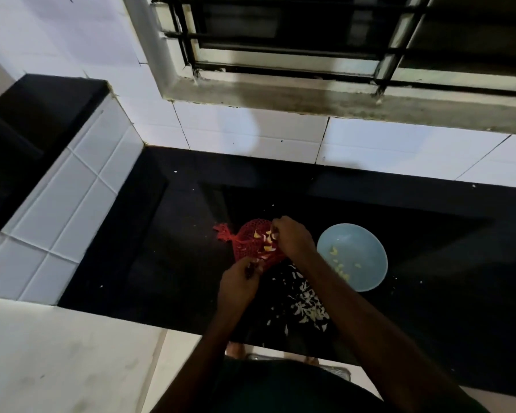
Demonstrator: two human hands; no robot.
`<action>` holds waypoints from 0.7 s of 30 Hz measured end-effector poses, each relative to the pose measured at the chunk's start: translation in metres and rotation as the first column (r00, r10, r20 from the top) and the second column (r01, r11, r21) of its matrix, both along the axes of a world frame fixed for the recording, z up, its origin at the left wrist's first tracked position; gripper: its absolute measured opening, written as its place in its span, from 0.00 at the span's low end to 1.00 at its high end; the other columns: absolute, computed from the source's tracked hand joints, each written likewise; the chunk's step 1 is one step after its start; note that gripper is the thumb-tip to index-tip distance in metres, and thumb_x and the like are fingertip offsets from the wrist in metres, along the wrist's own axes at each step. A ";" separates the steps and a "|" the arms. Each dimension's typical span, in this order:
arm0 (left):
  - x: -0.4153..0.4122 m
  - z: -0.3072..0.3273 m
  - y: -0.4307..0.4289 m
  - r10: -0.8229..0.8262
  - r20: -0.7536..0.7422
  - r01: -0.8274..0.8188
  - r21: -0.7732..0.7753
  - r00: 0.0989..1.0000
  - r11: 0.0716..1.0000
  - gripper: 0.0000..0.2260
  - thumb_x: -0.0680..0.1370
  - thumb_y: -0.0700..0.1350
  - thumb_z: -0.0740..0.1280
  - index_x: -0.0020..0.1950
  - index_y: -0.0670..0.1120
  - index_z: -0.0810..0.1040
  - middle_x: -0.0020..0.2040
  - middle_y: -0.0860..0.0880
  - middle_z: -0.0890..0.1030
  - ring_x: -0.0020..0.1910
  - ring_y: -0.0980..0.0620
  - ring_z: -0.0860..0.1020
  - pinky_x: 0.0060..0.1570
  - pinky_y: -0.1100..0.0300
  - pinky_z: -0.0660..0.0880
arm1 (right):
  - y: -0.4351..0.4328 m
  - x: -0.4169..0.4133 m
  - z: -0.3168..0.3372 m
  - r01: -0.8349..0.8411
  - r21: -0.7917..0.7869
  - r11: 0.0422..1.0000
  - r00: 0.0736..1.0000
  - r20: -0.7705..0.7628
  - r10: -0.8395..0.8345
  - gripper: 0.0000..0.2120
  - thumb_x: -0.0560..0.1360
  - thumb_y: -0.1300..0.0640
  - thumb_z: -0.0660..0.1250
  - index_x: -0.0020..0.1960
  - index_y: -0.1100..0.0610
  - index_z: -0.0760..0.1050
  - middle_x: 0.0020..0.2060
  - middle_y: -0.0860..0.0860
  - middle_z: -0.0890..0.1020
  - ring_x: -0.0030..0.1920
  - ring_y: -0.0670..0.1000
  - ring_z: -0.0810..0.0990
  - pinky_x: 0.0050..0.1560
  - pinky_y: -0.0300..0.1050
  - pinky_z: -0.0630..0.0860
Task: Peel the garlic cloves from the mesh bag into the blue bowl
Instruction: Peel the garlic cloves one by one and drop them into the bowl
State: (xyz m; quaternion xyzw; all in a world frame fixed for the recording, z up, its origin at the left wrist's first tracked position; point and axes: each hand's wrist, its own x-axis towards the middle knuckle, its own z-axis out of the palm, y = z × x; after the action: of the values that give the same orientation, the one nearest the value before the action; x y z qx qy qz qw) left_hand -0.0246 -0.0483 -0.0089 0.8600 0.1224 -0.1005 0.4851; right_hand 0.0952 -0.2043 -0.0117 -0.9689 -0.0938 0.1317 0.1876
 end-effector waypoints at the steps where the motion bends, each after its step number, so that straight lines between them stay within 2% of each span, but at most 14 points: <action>1: 0.003 -0.001 0.002 -0.014 -0.004 0.014 -0.010 1.000 1.000 0.05 0.80 0.49 0.69 0.53 0.58 0.82 0.43 0.62 0.82 0.43 0.64 0.80 0.43 0.67 0.74 | 0.002 0.003 -0.004 0.006 -0.020 1.000 1.000 -0.020 -0.006 0.09 0.78 0.56 0.62 0.56 0.53 0.78 0.53 0.53 0.78 0.52 0.58 0.81 0.52 0.50 0.77; 4: 0.013 -0.001 0.009 -0.055 -0.018 0.054 -0.028 0.998 0.998 0.05 0.81 0.49 0.69 0.54 0.57 0.82 0.43 0.62 0.81 0.43 0.67 0.79 0.42 0.70 0.72 | 0.008 0.005 -0.015 0.026 -0.047 0.999 0.999 -0.044 -0.028 0.10 0.78 0.53 0.62 0.56 0.53 0.78 0.52 0.53 0.78 0.52 0.58 0.81 0.51 0.49 0.78; 7: 0.023 -0.004 0.016 -0.082 -0.019 0.081 -0.026 0.996 0.996 0.05 0.81 0.51 0.68 0.54 0.57 0.83 0.43 0.62 0.81 0.41 0.70 0.78 0.39 0.75 0.70 | 0.008 0.004 -0.019 0.066 -0.032 0.997 0.997 -0.038 -0.067 0.08 0.78 0.56 0.62 0.55 0.54 0.76 0.51 0.54 0.77 0.51 0.58 0.81 0.49 0.49 0.76; 9: 0.029 -0.005 0.020 -0.096 -0.021 0.096 -0.029 0.995 0.995 0.05 0.81 0.51 0.68 0.54 0.56 0.83 0.44 0.61 0.82 0.40 0.69 0.78 0.37 0.75 0.70 | 0.007 0.003 -0.020 0.096 -0.009 0.995 0.995 -0.031 -0.096 0.06 0.76 0.57 0.63 0.52 0.54 0.73 0.49 0.53 0.77 0.49 0.58 0.81 0.47 0.48 0.74; 12: 0.036 -0.010 0.025 -0.119 -0.027 0.118 -0.036 0.993 0.992 0.05 0.82 0.51 0.68 0.54 0.56 0.83 0.47 0.58 0.84 0.43 0.64 0.80 0.42 0.69 0.75 | 0.004 -0.001 -0.015 0.145 0.108 0.984 0.989 0.004 -0.146 0.06 0.75 0.58 0.65 0.51 0.54 0.73 0.50 0.52 0.75 0.47 0.56 0.79 0.47 0.49 0.76; 15: 0.040 -0.014 0.026 -0.141 -0.046 0.138 -0.061 0.989 0.989 0.06 0.82 0.52 0.67 0.56 0.57 0.82 0.49 0.58 0.84 0.45 0.61 0.81 0.48 0.60 0.79 | 0.000 -0.009 -0.007 0.207 0.216 0.954 0.973 0.058 -0.224 0.05 0.79 0.58 0.64 0.54 0.55 0.74 0.53 0.51 0.71 0.45 0.52 0.78 0.46 0.49 0.77; 18: 0.042 -0.018 0.025 -0.168 -0.027 0.167 -0.055 0.985 0.985 0.06 0.81 0.53 0.68 0.55 0.56 0.83 0.48 0.58 0.84 0.44 0.61 0.81 0.49 0.60 0.79 | -0.008 -0.022 0.003 0.303 0.288 0.908 0.937 0.082 -0.339 0.05 0.78 0.60 0.65 0.50 0.51 0.75 0.49 0.46 0.75 0.46 0.46 0.78 0.46 0.42 0.73; 21: 0.041 -0.024 0.024 -0.188 -0.018 0.186 -0.075 0.982 0.980 0.05 0.81 0.53 0.68 0.54 0.57 0.83 0.45 0.58 0.84 0.43 0.60 0.82 0.49 0.58 0.80 | -0.015 -0.053 0.009 0.378 0.364 0.851 0.911 0.018 -0.412 0.07 0.77 0.60 0.68 0.48 0.48 0.76 0.46 0.43 0.80 0.45 0.41 0.79 0.47 0.37 0.74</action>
State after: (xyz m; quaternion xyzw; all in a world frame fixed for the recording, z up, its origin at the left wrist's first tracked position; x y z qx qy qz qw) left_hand 0.0160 -0.0247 -0.0327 0.8481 0.0433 -0.1606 0.5031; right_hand 0.0418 -0.2191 -0.0024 -0.9230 0.0764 0.0251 0.3762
